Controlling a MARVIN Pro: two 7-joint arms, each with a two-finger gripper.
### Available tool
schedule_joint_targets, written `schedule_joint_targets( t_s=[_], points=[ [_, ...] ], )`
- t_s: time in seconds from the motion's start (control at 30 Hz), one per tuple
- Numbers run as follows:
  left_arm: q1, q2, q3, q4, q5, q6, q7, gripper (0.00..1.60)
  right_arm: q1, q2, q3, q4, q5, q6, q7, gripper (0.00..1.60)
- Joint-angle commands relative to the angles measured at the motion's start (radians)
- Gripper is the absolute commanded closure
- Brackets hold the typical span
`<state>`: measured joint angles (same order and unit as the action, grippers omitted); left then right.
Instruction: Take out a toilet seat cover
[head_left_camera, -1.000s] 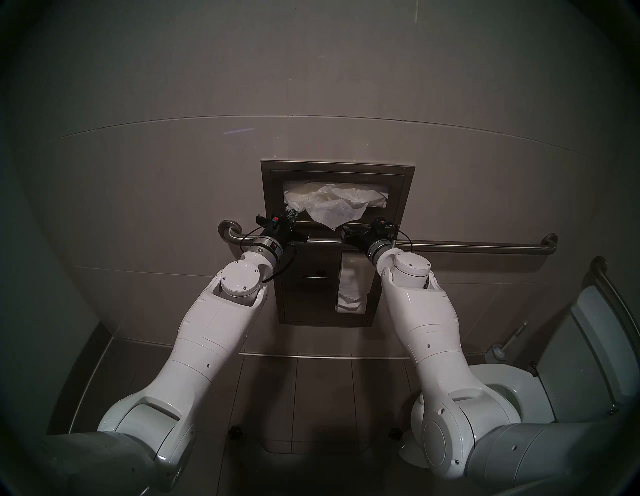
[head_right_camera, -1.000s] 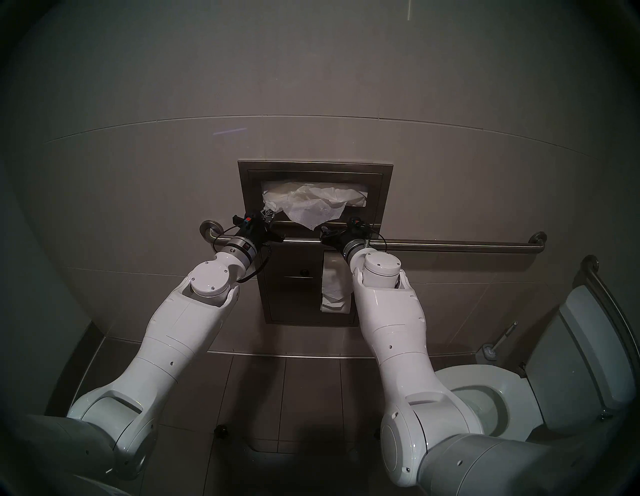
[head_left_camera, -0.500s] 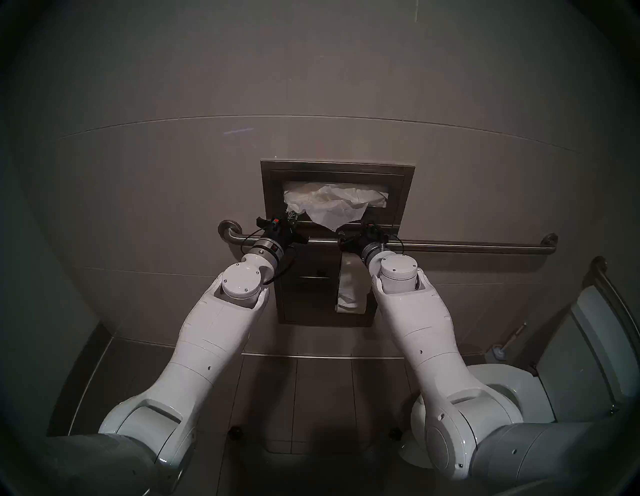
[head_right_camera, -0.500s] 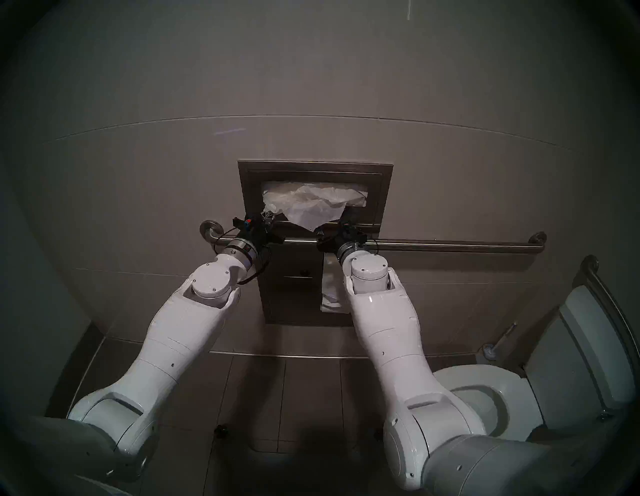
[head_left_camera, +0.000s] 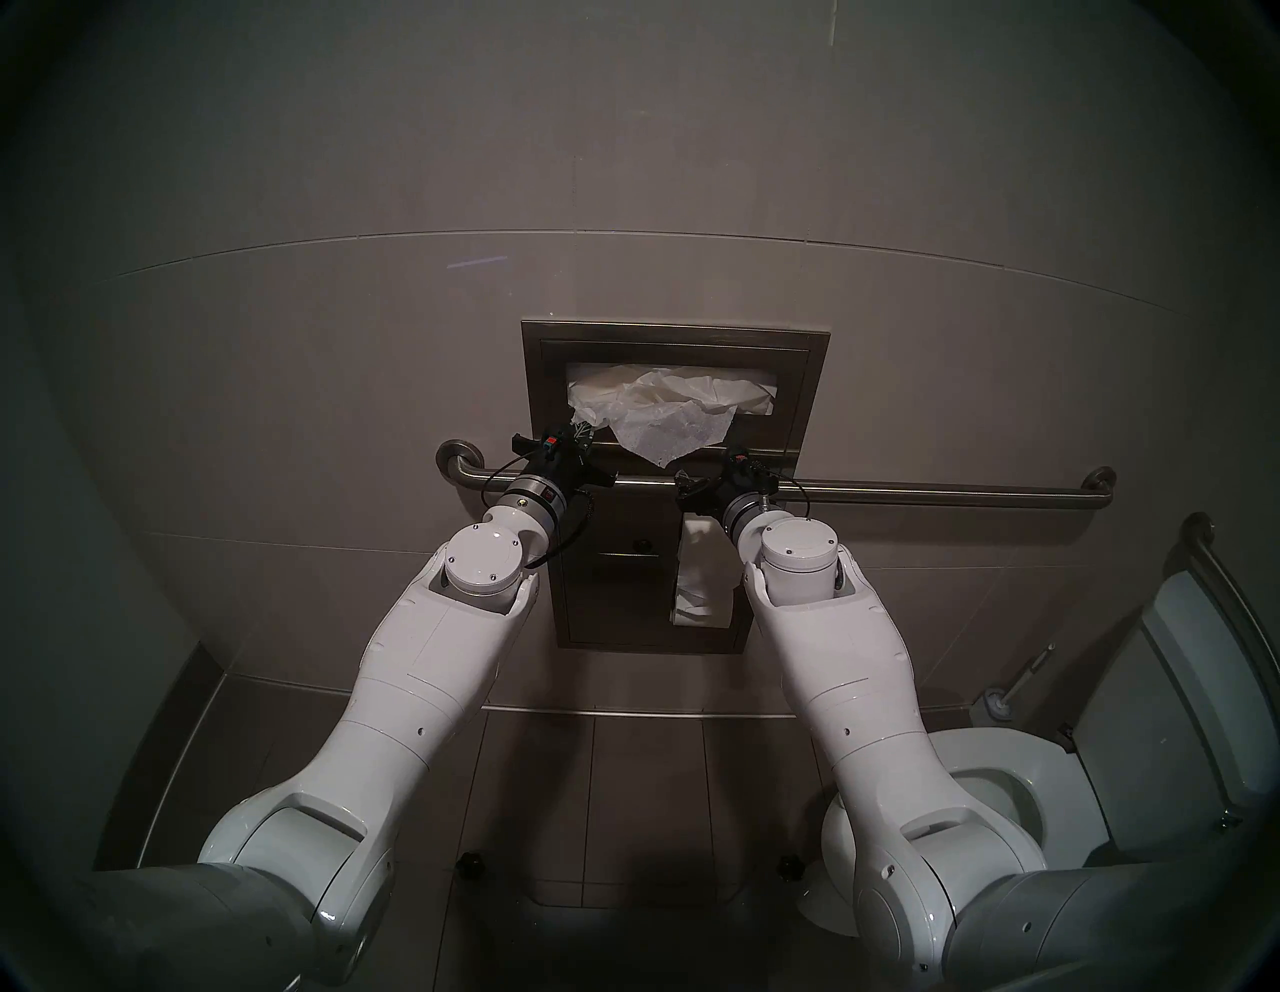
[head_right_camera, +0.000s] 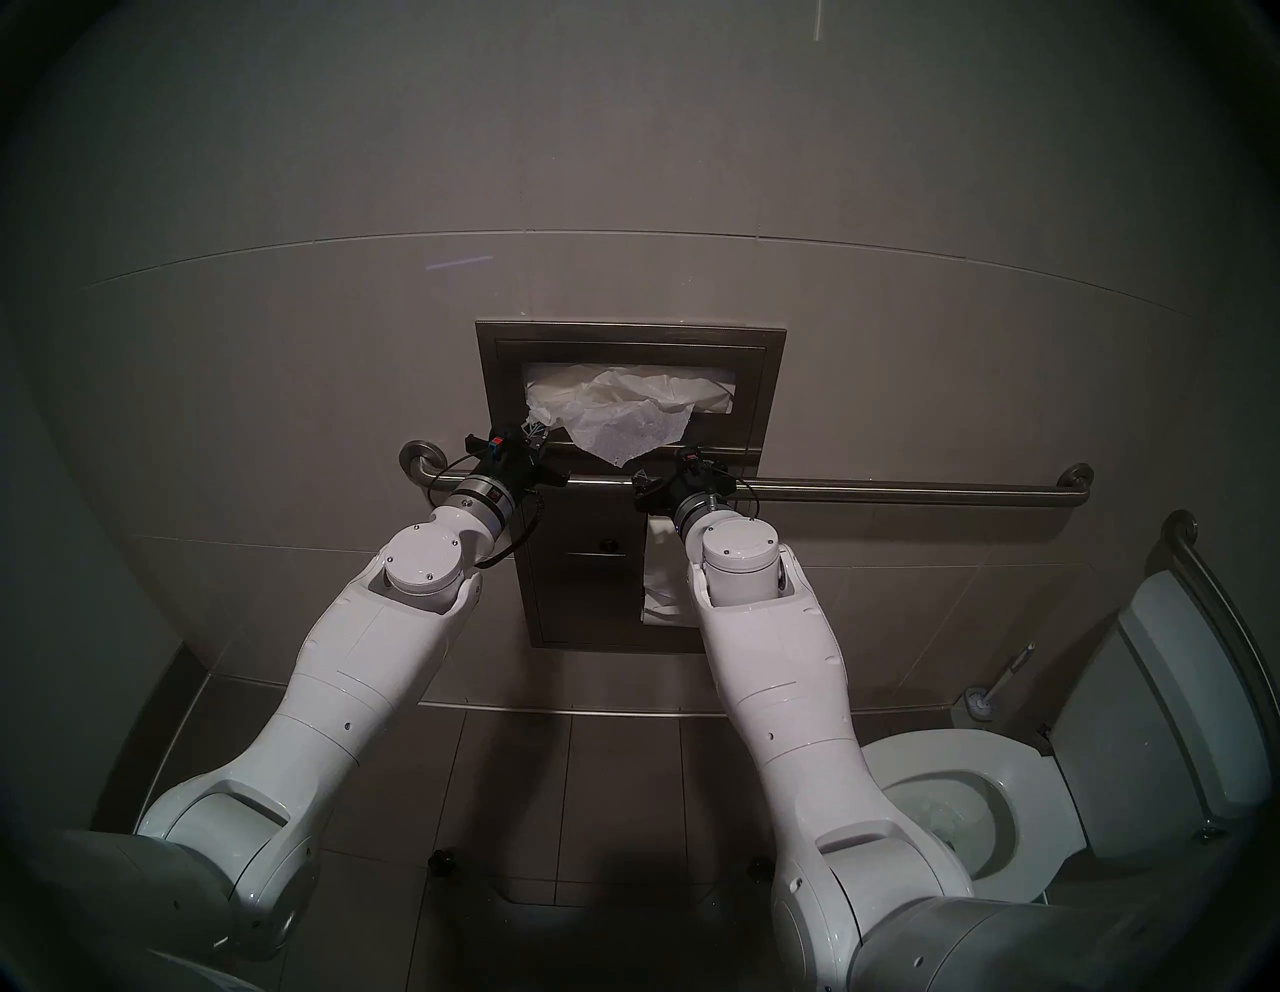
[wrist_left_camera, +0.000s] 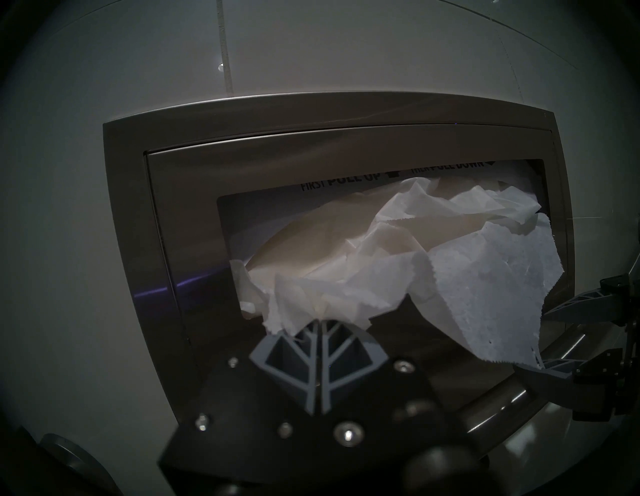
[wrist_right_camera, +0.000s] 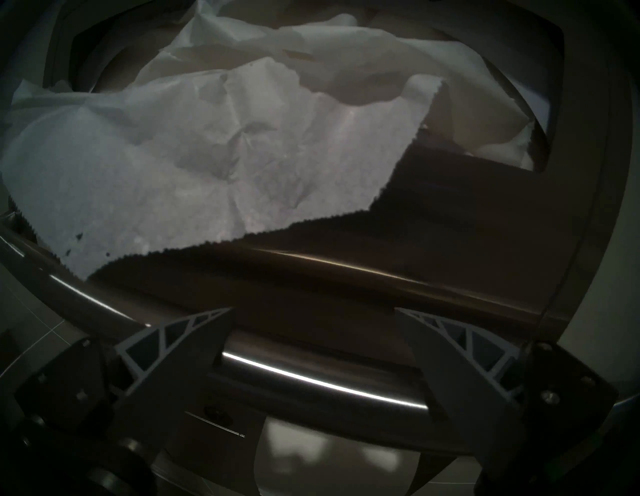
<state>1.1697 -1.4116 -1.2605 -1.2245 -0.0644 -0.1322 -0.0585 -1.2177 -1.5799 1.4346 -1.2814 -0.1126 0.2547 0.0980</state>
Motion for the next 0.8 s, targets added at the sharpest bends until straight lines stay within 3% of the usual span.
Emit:
schedule_joint_targets(
  t_s=[0.0, 0.27, 0.77],
  points=[
    [-0.032, -0.008, -0.004, -0.034, -0.002, -0.017, -0.001, 1.6, -0.018, 0.02, -0.014, -0.111, -0.021, 0.022, 0.004, 0.0],
    [0.016, -0.002, -0.015, -0.096, -0.017, 0.003, 0.016, 1.6, -0.031, 0.04, -0.024, -0.129, -0.029, 0.087, 0.021, 0.0],
    [0.115, 0.045, -0.045, -0.253, -0.047, 0.058, 0.025, 1.6, -0.018, 0.015, -0.047, -0.089, -0.03, 0.09, 0.033, 0.0]
  ],
)
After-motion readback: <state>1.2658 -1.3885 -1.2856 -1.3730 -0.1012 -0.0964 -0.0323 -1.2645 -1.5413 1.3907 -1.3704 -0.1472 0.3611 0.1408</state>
